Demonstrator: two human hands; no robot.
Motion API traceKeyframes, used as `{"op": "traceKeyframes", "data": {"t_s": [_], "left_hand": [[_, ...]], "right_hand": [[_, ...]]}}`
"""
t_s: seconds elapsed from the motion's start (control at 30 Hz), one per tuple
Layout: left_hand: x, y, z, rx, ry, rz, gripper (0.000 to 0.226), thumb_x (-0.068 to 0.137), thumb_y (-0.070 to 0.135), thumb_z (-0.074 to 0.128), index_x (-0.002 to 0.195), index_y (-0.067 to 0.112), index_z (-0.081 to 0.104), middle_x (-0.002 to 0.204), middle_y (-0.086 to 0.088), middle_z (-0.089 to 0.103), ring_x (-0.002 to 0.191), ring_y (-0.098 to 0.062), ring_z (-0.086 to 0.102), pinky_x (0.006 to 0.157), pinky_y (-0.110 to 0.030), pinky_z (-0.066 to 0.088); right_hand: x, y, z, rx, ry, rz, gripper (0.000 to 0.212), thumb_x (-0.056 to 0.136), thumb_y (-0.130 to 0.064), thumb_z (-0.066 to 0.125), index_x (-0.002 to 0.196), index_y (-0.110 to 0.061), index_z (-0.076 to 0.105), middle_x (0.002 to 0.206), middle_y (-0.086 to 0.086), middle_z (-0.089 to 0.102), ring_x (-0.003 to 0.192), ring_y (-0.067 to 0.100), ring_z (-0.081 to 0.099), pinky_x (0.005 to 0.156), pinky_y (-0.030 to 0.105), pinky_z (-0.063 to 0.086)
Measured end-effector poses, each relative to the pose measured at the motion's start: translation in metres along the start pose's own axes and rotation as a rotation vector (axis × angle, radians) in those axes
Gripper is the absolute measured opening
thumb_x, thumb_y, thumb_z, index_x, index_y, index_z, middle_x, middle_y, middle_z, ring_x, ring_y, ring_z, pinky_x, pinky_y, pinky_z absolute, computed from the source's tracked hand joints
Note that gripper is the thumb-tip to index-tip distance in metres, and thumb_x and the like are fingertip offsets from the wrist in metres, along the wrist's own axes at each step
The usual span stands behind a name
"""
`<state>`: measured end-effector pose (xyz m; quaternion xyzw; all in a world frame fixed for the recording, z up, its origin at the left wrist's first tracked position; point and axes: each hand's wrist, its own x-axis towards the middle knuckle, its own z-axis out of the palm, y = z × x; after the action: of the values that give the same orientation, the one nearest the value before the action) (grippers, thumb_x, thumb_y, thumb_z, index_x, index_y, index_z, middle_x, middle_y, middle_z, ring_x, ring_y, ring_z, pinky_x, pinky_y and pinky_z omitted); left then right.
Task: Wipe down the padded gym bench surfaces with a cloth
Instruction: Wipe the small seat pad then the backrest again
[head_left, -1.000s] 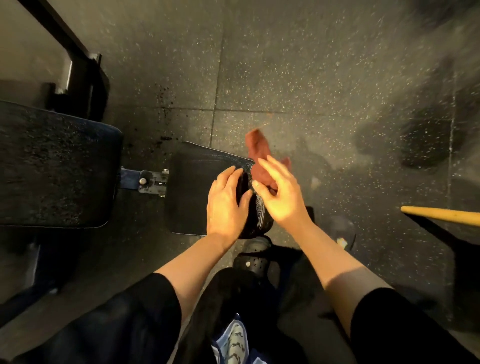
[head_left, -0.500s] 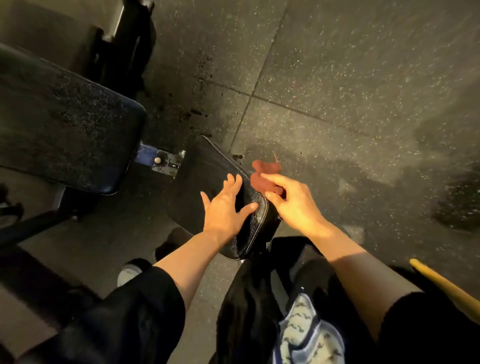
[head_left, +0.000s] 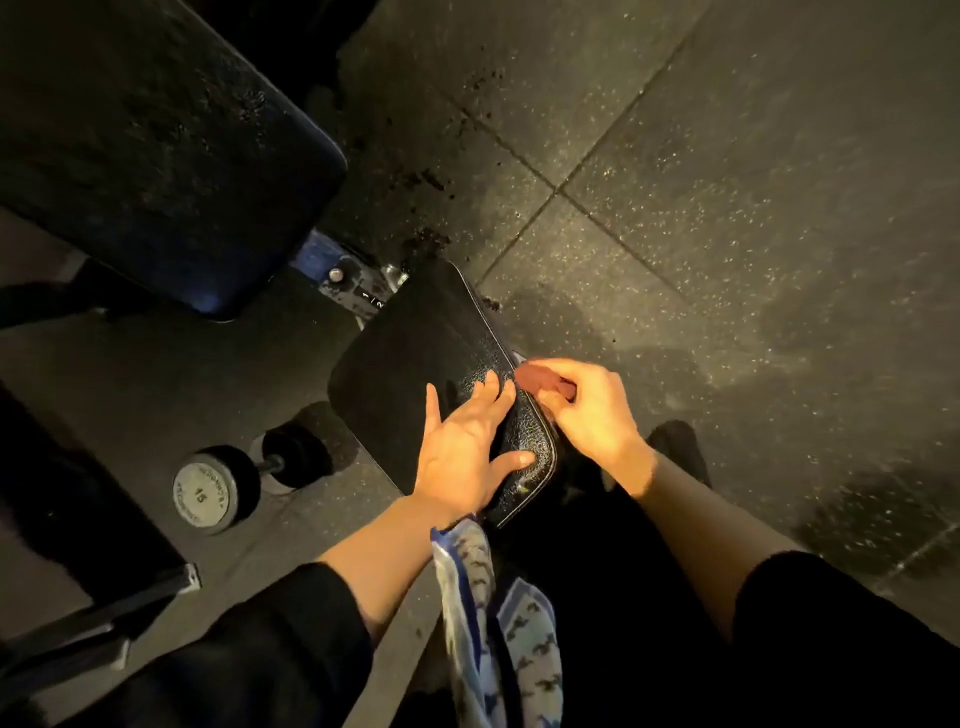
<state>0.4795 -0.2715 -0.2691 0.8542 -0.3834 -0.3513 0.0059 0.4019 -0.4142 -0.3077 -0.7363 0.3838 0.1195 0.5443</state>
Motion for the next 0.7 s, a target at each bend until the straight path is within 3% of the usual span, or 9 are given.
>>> {"op": "traceKeyframes", "data": {"t_s": [0.07, 0.17, 0.3, 0.4, 0.47, 0.7], "left_hand": [[0.000, -0.001, -0.002, -0.022, -0.014, -0.004, 0.083, 0.085, 0.052, 0.059, 0.151, 0.026, 0.016, 0.159, 0.002, 0.013, 0.145, -0.008, 0.016, 0.109, -0.045, -0.023], [0.002, -0.003, -0.005, -0.065, 0.006, -0.002, 0.079, 0.083, 0.053, 0.061, 0.149, 0.026, 0.026, 0.157, 0.003, 0.023, 0.142, -0.007, 0.023, 0.113, -0.045, -0.020], [0.012, 0.001, -0.010, -0.272, 0.361, -0.159, 0.044, 0.086, 0.034, 0.067, 0.126, 0.018, 0.059, 0.123, 0.003, 0.062, 0.118, -0.011, 0.055, 0.119, -0.037, 0.006], [0.019, 0.016, -0.008, -0.297, 0.441, -0.325, 0.036, 0.085, 0.016, 0.069, 0.120, 0.014, 0.061, 0.118, -0.001, 0.061, 0.114, -0.018, 0.055, 0.116, -0.042, 0.025], [0.021, 0.028, -0.005, -0.333, 0.441, -0.429, 0.040, 0.083, 0.015, 0.071, 0.121, 0.013, 0.060, 0.120, -0.002, 0.058, 0.115, -0.020, 0.052, 0.109, -0.047, 0.034], [0.010, 0.077, 0.009, -0.245, 0.405, -0.674, 0.051, 0.082, 0.019, 0.072, 0.130, 0.013, 0.057, 0.135, -0.008, 0.054, 0.125, -0.027, 0.049, 0.115, -0.051, 0.020]], "right_hand": [[0.027, -0.013, 0.008, 0.001, -0.016, -0.001, 0.039, 0.085, -0.006, 0.063, 0.116, -0.029, 0.068, 0.113, -0.008, 0.070, 0.105, 0.010, 0.063, 0.100, 0.029, 0.046], [0.043, -0.025, 0.010, -0.017, -0.035, 0.003, 0.039, 0.086, -0.007, 0.061, 0.118, -0.029, 0.066, 0.113, -0.005, 0.070, 0.105, 0.014, 0.064, 0.099, 0.027, 0.045], [0.015, -0.008, -0.018, -0.051, -0.180, -0.038, 0.039, 0.084, -0.008, 0.064, 0.118, -0.025, 0.066, 0.106, -0.003, 0.070, 0.097, 0.014, 0.065, 0.092, 0.029, 0.050], [0.019, 0.005, -0.036, -0.141, -0.233, -0.083, 0.039, 0.087, -0.016, 0.063, 0.124, -0.028, 0.058, 0.107, -0.003, 0.069, 0.097, 0.016, 0.064, 0.087, 0.028, 0.048], [0.027, 0.009, -0.045, -0.120, -0.246, -0.081, 0.046, 0.089, -0.016, 0.061, 0.131, -0.031, 0.052, 0.117, -0.004, 0.066, 0.105, 0.014, 0.061, 0.094, 0.029, 0.046], [0.006, 0.013, -0.050, -0.042, -0.500, -0.165, 0.050, 0.083, -0.005, 0.065, 0.127, -0.029, 0.058, 0.122, -0.005, 0.064, 0.111, 0.008, 0.059, 0.100, 0.031, 0.046]]}}
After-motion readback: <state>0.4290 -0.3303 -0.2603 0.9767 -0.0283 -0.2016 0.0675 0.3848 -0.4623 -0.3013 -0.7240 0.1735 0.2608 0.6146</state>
